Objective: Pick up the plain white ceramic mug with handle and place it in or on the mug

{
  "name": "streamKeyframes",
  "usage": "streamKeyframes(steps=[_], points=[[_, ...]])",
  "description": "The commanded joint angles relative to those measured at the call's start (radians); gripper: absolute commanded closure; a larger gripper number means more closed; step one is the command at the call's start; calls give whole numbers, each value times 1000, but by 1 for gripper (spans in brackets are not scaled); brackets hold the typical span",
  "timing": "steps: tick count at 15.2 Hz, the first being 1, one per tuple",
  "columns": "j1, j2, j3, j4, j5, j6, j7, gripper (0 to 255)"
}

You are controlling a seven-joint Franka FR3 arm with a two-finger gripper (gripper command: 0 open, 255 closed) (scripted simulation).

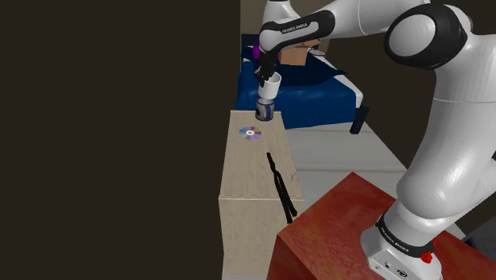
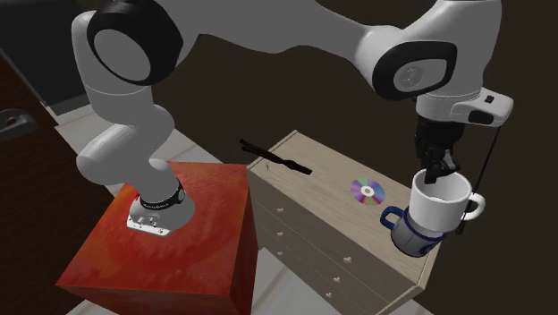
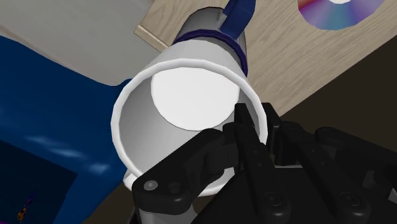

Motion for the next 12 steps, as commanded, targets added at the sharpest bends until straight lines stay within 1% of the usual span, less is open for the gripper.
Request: streamKeyframes(steps=[1,5,12], points=[[0,7,-2,-16,-4,24,3,255],[0,20,-5,-52,-12,72,12,255],[-1,20,-4,-52,-12,72,12,255]])
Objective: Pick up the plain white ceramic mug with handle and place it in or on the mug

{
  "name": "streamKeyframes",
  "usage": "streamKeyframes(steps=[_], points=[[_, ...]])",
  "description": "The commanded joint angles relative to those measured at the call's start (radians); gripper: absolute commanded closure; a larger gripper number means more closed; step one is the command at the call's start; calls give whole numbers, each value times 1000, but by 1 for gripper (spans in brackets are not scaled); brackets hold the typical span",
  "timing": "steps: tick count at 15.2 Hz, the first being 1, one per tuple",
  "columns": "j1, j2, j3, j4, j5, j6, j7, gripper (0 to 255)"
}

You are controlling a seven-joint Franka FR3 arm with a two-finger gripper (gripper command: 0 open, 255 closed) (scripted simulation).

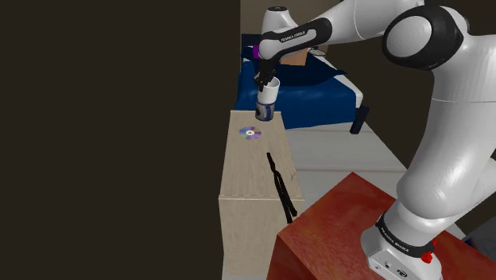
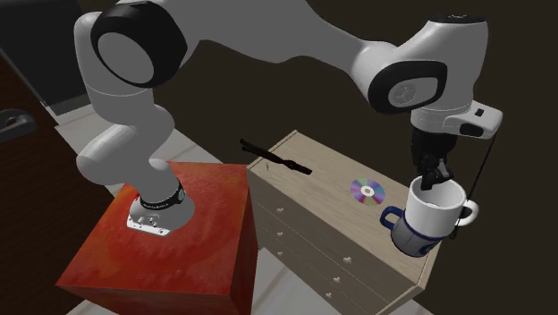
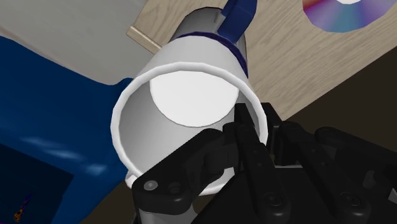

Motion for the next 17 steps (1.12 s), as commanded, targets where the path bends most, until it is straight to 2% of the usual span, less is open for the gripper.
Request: streamKeyframes(steps=[1,2,7,11,17], points=[[-1,4,-2,-5,0,-2,0,255],[0,4,-1,-5,0,-3,2,0],[-1,4,-2,-6,0,-2,0,0],[-3,-62,9,23,22,-94,-13,0],[-3,-62,8,23,22,-94,-13,0]])
